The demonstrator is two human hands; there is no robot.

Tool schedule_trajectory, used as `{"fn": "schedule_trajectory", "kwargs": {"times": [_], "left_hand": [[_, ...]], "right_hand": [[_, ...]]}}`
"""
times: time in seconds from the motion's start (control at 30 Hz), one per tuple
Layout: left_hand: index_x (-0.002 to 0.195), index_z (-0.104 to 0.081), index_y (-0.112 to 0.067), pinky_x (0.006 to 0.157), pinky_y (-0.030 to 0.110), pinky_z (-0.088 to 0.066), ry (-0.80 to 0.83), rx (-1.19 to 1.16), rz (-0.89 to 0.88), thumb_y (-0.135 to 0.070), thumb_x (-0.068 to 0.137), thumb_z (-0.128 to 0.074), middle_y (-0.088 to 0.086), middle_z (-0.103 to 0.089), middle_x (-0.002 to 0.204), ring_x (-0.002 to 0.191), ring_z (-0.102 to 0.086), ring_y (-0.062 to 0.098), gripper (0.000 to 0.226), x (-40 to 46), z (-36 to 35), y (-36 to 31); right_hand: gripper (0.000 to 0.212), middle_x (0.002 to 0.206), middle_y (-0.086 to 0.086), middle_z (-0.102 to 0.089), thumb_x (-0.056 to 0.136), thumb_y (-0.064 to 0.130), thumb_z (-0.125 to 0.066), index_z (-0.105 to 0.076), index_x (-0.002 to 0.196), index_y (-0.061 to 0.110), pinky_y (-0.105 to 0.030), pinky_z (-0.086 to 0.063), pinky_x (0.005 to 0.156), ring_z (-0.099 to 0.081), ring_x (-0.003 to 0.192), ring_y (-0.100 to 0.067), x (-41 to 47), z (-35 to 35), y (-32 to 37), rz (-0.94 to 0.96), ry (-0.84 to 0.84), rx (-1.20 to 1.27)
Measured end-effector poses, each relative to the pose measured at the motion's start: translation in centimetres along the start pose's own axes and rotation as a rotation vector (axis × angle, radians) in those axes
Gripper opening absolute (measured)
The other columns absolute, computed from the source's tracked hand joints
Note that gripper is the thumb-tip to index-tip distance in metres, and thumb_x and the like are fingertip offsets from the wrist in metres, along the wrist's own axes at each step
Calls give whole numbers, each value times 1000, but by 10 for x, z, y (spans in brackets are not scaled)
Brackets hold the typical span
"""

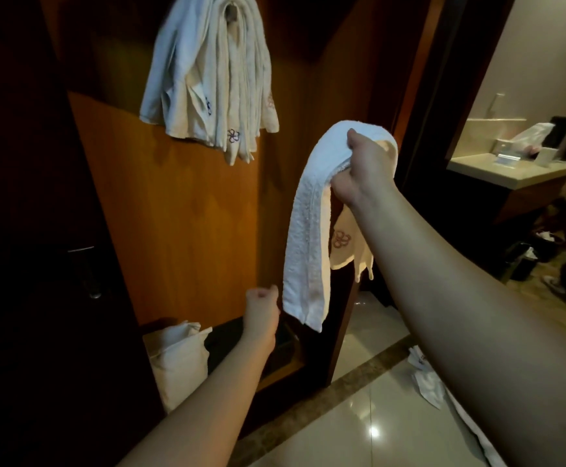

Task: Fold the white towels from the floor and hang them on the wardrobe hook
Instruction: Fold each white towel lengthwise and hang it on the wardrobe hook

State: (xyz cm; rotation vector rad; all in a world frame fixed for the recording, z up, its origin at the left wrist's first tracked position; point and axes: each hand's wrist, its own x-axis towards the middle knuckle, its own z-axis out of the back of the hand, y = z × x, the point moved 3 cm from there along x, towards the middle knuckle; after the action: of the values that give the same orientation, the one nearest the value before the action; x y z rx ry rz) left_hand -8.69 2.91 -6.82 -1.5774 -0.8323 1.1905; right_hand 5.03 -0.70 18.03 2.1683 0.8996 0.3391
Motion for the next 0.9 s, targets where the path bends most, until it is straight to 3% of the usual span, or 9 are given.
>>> {"fn": "schedule_trajectory", "kwargs": {"times": [0.13, 0.2, 0.27, 0.3, 0.37, 0.5, 0.6, 0.73, 0.9], "left_hand": [[100, -68, -16, 62, 28, -51, 316, -283, -212, -60, 99, -41, 0, -65, 73, 66, -64, 13, 52, -32, -20, -77], [119, -69, -17, 86, 30, -54, 512, -289, -322, -72, 94, -24, 3, -75, 103, 99, -70, 16, 75, -41, -38, -106], [146, -51, -14, 117, 39, -33, 625, -340, -334, -78, 91, -11, 5, -58, 144, 138, -48, 19, 94, -40, -56, -130], [154, -39, -14, 122, 40, -22, 655, -396, -329, -82, 87, -7, 3, -46, 155, 146, -36, 20, 100, -38, -63, -143], [159, -24, -18, 116, 37, -31, 680, -572, -308, -88, 80, -4, 0, -38, 159, 144, -36, 19, 107, -29, -74, -168], [146, -43, -21, 118, 49, -32, 628, -844, -310, -95, 73, -7, 6, -52, 148, 137, -46, 27, 109, 3, -90, -208], [119, -66, -21, 110, 45, -40, 575, -955, -380, -94, 75, -24, 6, -72, 121, 120, -62, 26, 95, 27, -94, -242], [112, -74, -14, 107, 45, -44, 307, -1103, -394, -58, 89, -63, 14, -74, 113, 115, -64, 32, 51, 68, -84, -280], [121, -60, -10, 97, 43, -52, 165, -1030, -467, -28, 96, -53, 19, -74, 112, 108, -70, 33, 31, 96, -76, -336]], "right_hand": [[47, 145, -23, -51, 98, 17, -63, -45, 140, 6, -54, -48, 107, -57, 127, -40, 6, -28, 0, 30, -7, -104], [49, 152, -20, -44, 100, 18, -60, -43, 144, 4, -52, -41, 114, -48, 136, -37, 10, -43, -2, 36, 12, -146], [39, 154, -23, -41, 102, 18, -56, -47, 136, 0, -50, -39, 116, -45, 139, -38, 14, -60, -2, 21, 66, -161], [26, 154, -26, -40, 102, 18, -55, -51, 122, 1, -50, -38, 115, -44, 139, -41, 17, -68, -2, 6, 99, -159], [13, 152, -26, -38, 103, 18, -54, -52, 97, 6, -49, -37, 113, -41, 139, -41, 26, -85, 1, -12, 140, -143], [22, 142, -26, -54, 101, 19, -56, -55, 114, 1, -40, -50, 103, -62, 114, -42, 51, -106, 11, 23, 193, -122], [18, 144, -32, -46, 100, 21, -57, -50, 91, 7, -48, -50, 101, -55, 125, -47, 79, -116, 18, 29, 215, -123], [16, 103, -18, -68, 96, 22, -64, -53, 92, 10, -26, -56, 56, -68, 72, -17, 128, -117, 30, 58, 202, -85], [17, 100, -2, -68, 93, 33, -65, -55, 101, 22, -31, -50, 72, -63, 100, -17, 187, -120, 43, 123, 245, -179]]}}
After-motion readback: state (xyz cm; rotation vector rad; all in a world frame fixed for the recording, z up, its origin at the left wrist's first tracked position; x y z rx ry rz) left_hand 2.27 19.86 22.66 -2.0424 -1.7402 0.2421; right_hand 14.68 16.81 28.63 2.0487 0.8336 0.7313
